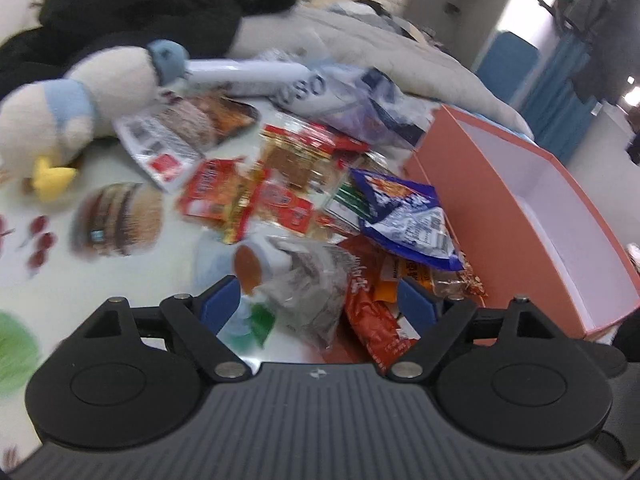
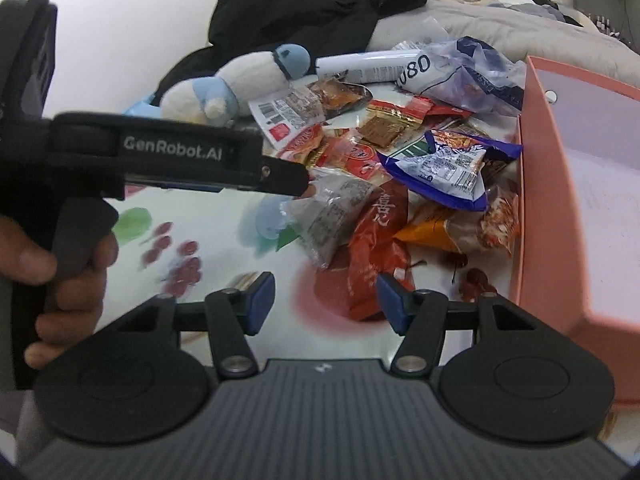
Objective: Organize snacks
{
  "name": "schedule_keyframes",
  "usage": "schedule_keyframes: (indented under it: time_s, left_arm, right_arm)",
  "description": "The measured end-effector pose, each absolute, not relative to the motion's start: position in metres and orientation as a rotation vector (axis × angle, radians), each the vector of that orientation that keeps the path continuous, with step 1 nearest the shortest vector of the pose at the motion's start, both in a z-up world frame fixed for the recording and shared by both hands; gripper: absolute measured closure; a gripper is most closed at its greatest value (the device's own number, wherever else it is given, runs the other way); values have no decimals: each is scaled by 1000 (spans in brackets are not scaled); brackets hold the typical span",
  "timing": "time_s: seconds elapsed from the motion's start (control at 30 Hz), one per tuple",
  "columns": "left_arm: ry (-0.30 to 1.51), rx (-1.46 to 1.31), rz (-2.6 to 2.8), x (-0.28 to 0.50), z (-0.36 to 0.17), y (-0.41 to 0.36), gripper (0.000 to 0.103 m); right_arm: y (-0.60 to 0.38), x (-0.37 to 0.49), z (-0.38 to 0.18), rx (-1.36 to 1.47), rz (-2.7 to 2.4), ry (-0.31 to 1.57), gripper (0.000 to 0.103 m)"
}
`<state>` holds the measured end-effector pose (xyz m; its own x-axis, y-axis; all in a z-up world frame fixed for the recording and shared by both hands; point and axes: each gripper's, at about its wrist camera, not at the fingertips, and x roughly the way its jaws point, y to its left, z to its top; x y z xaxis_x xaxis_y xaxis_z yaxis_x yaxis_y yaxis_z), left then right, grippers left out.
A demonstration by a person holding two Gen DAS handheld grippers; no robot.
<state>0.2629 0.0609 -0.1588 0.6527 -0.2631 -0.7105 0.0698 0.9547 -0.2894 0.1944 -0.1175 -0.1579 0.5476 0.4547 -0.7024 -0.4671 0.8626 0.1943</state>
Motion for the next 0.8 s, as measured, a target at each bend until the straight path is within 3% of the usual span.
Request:
schedule_keyframes:
  time_s: [0.37, 0.53, 0.6, 0.8]
  left_arm:
    - [935, -234, -252, 313, -202, 57, 16]
    - [977, -206, -252, 323, -216, 53, 30]
    - [969, -198, -242, 323, -217, 53, 32]
    - [965, -218, -218, 318, -213, 55, 38]
  right_arm:
    - [-103, 240, -193, -118, 482, 839, 44]
    - [-99, 253, -205, -131, 484, 858, 46]
    - [-96, 252, -206, -164, 478, 843, 51]
    - [-98, 253, -205, -157, 488, 836, 55]
